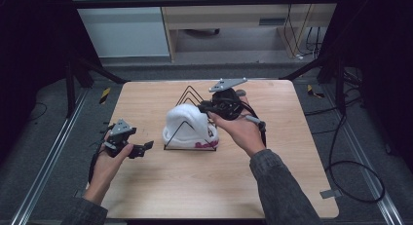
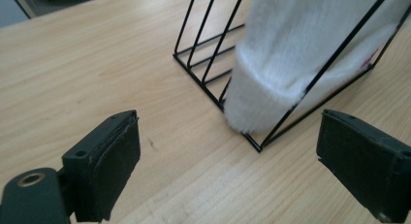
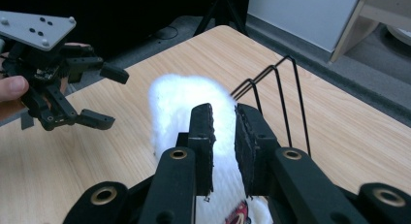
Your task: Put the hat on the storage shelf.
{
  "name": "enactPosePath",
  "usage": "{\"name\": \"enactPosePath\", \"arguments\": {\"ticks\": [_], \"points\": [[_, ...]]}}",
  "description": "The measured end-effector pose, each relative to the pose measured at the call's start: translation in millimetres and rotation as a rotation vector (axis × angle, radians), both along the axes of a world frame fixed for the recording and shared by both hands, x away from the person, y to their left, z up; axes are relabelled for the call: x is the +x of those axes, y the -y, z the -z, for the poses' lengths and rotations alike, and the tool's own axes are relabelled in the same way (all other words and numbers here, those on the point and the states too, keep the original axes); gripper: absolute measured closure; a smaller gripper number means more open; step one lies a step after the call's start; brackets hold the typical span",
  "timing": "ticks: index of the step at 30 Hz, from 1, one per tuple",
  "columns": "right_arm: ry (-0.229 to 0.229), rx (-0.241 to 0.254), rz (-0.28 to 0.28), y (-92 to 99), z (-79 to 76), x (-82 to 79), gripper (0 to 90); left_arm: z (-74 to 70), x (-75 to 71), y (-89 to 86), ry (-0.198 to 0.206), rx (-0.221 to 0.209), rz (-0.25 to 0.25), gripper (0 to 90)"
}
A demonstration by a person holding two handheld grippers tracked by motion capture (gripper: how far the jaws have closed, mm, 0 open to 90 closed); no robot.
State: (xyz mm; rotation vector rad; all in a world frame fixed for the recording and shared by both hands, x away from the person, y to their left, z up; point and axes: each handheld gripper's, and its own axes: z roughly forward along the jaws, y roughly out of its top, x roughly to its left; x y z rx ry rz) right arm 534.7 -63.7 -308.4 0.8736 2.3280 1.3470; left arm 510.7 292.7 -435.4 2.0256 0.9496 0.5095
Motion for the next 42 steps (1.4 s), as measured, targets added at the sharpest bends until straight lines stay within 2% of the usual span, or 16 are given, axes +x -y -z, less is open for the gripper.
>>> {"name": "enactPosePath", "arguments": {"ticks": [8,15,18,19,22,23,24,25,26,27,28,31,35,40,41,42], "points": [[-0.006,-0.002,0.019,15.4,5.6,-14.8,74.0,16.9,-3.3,2.4,-0.052,0.057,0.022,5.7],[-0.011,-0.004,0.044,28.6,13.5,-25.1,69.1,27.3,-5.5,-0.6,-0.070,0.055,0.006,5.8],[-0.015,-0.012,0.077,38.6,18.5,-31.2,60.0,33.4,-7.4,-4.2,-0.073,0.047,-0.012,6.0],[-0.015,-0.012,0.077,38.6,18.5,-31.2,60.0,33.4,-7.4,-4.2,-0.073,0.047,-0.012,6.0],[-0.022,0.012,0.129,51.3,24.6,-39.5,45.3,42.7,-6.8,-7.0,-0.096,0.073,-0.022,5.9],[-0.022,0.012,0.129,51.3,24.6,-39.5,45.3,42.7,-6.8,-7.0,-0.096,0.073,-0.022,6.0],[-0.010,-0.004,0.159,57.1,28.9,-44.7,36.3,47.6,-5.8,-8.9,-0.107,0.073,-0.031,6.1],[-0.010,-0.004,0.159,57.1,28.9,-44.7,36.3,47.6,-5.8,-8.9,-0.107,0.073,-0.031,6.0],[-0.006,-0.017,0.175,60.4,31.3,-46.9,31.0,50.0,-5.3,-9.7,-0.110,0.074,-0.035,6.0],[0.020,-0.034,0.251,69.8,37.2,-52.7,23.6,52.8,-4.8,-10.5,-0.115,0.071,-0.042,6.0],[0.020,-0.034,0.251,69.8,37.2,-52.7,23.6,54.6,-4.6,-10.9,-0.119,0.070,-0.048,6.0],[0.043,-0.020,0.327,85.0,47.2,-60.5,17.9,61.4,-3.3,-12.5,-0.140,0.067,-0.052,5.9],[0.033,-0.013,0.383,104.8,63.6,-69.6,11.8,66.9,-2.5,-13.8,-0.154,0.065,-0.059,5.7],[0.020,-0.021,0.408,124.2,85.4,-82.3,6.8,68.9,-1.6,-13.3,-0.148,0.069,-0.066,4.7],[0.011,-0.018,0.395,131.5,96.9,-86.4,5.5,69.6,-1.7,-12.1,-0.142,0.082,-0.061,4.0],[0.011,-0.018,0.395,131.5,96.9,-86.4,5.5,69.6,-1.7,-12.1,-0.142,0.082,-0.061,3.6]]}}
